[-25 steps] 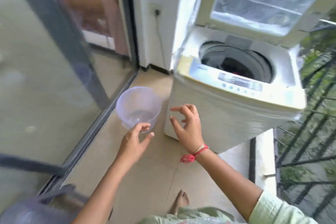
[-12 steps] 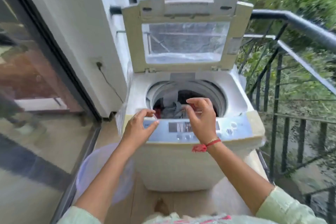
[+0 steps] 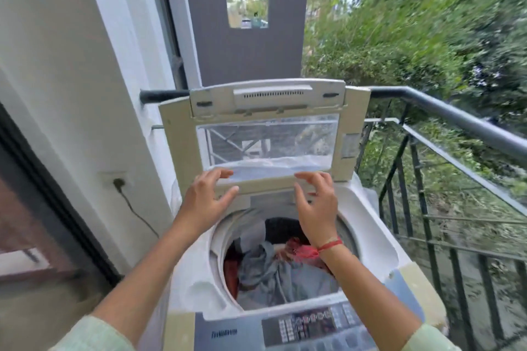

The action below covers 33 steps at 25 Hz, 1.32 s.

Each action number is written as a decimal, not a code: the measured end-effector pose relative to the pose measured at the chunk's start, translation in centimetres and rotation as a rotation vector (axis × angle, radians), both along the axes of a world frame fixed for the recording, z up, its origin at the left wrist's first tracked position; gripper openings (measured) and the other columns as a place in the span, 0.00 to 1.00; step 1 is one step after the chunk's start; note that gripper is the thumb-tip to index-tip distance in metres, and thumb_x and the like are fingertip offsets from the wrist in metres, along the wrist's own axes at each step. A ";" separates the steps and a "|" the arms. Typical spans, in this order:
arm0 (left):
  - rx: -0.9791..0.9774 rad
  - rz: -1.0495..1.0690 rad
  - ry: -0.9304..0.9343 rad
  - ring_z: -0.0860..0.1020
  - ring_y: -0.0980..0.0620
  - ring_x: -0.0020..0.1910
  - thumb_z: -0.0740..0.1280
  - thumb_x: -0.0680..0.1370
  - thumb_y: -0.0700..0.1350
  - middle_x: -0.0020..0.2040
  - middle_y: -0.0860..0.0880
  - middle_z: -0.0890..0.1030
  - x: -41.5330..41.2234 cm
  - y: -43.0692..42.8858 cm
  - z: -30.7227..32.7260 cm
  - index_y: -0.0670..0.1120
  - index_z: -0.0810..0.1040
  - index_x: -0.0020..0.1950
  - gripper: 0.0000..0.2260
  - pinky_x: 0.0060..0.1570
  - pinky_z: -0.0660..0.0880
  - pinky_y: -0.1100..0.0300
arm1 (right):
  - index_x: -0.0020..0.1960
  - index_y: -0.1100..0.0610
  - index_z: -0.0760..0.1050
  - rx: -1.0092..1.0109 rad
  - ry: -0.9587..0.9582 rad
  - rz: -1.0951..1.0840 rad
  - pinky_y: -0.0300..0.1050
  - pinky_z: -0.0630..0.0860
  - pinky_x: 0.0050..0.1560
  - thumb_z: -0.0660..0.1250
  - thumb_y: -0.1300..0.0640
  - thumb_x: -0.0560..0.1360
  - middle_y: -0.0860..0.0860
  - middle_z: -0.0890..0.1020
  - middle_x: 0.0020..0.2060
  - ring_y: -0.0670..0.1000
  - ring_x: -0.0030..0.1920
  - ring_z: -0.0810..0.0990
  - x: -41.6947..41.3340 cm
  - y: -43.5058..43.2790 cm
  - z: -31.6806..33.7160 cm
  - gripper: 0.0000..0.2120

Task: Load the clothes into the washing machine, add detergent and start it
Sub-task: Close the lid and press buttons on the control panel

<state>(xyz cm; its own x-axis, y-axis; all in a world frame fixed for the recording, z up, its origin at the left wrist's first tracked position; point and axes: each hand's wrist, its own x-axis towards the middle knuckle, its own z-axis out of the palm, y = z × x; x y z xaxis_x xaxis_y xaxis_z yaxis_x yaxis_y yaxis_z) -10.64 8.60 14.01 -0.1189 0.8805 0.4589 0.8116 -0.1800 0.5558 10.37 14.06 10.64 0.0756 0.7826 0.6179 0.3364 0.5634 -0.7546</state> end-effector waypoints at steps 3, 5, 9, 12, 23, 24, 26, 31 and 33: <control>0.095 0.001 0.060 0.72 0.50 0.59 0.68 0.76 0.47 0.57 0.50 0.78 -1.0 3.8 3.4 0.47 0.76 0.59 0.13 0.54 0.64 0.62 | 0.50 0.56 0.78 0.088 -0.021 -0.079 0.50 0.74 0.51 0.65 0.59 0.72 0.47 0.74 0.46 0.42 0.48 0.70 -1.0 4.9 2.9 0.08; 0.171 -0.001 0.100 0.71 0.50 0.60 0.67 0.76 0.49 0.57 0.50 0.77 -1.8 6.2 5.7 0.48 0.75 0.60 0.14 0.55 0.66 0.59 | 0.51 0.58 0.77 0.156 -0.045 -0.107 0.44 0.72 0.55 0.65 0.59 0.72 0.50 0.74 0.47 0.41 0.49 0.68 -2.1 8.2 5.2 0.08; 0.246 0.024 0.158 0.71 0.48 0.61 0.67 0.75 0.49 0.57 0.49 0.77 -3.5 10.6 8.7 0.48 0.74 0.60 0.15 0.55 0.71 0.54 | 0.53 0.59 0.77 0.298 -0.065 -0.147 0.37 0.66 0.60 0.62 0.55 0.74 0.56 0.76 0.50 0.47 0.54 0.70 -3.9 14.0 8.7 0.12; 0.270 0.054 0.156 0.70 0.46 0.64 0.64 0.74 0.53 0.59 0.47 0.76 -4.7 13.7 9.7 0.49 0.73 0.61 0.17 0.58 0.73 0.46 | 0.56 0.58 0.76 0.374 -0.070 -0.188 0.46 0.68 0.60 0.63 0.55 0.74 0.56 0.75 0.52 0.50 0.56 0.70 -4.7 17.5 11.0 0.12; 0.012 0.239 0.382 0.69 0.49 0.65 0.46 0.76 0.60 0.63 0.50 0.76 -5.5 20.9 10.2 0.50 0.73 0.63 0.26 0.65 0.59 0.51 | 0.67 0.50 0.69 0.030 -0.949 -0.035 0.52 0.64 0.67 0.49 0.35 0.77 0.50 0.72 0.67 0.53 0.67 0.69 -5.1 24.9 14.8 0.27; 0.003 0.238 0.384 0.68 0.49 0.66 0.45 0.75 0.60 0.63 0.50 0.76 -5.5 20.8 10.1 0.50 0.73 0.63 0.27 0.65 0.58 0.51 | 0.65 0.50 0.71 0.055 -0.949 -0.047 0.51 0.65 0.64 0.47 0.35 0.77 0.50 0.74 0.65 0.53 0.65 0.72 -5.1 24.8 14.7 0.28; -0.014 0.240 0.400 0.70 0.47 0.64 0.45 0.75 0.61 0.61 0.49 0.77 -5.4 20.3 10.3 0.51 0.74 0.62 0.27 0.63 0.60 0.50 | 0.55 0.51 0.76 0.105 -0.947 -0.070 0.50 0.68 0.55 0.45 0.32 0.76 0.51 0.81 0.53 0.54 0.56 0.78 -4.8 24.4 14.7 0.29; 0.048 0.253 0.452 0.75 0.46 0.56 0.44 0.76 0.62 0.53 0.49 0.80 -4.5 17.3 10.1 0.51 0.75 0.57 0.27 0.55 0.66 0.51 | 0.31 0.54 0.67 0.106 -1.003 -0.004 0.45 0.63 0.34 0.48 0.30 0.74 0.48 0.71 0.26 0.51 0.31 0.72 -2.8 22.2 16.1 0.30; 0.099 0.258 0.472 0.76 0.46 0.55 0.43 0.76 0.62 0.52 0.49 0.81 -3.8 15.7 9.7 0.50 0.76 0.57 0.28 0.53 0.67 0.51 | 0.30 0.54 0.66 0.100 -1.027 0.051 0.44 0.63 0.31 0.49 0.30 0.73 0.48 0.70 0.24 0.50 0.29 0.70 -1.9 20.7 16.5 0.30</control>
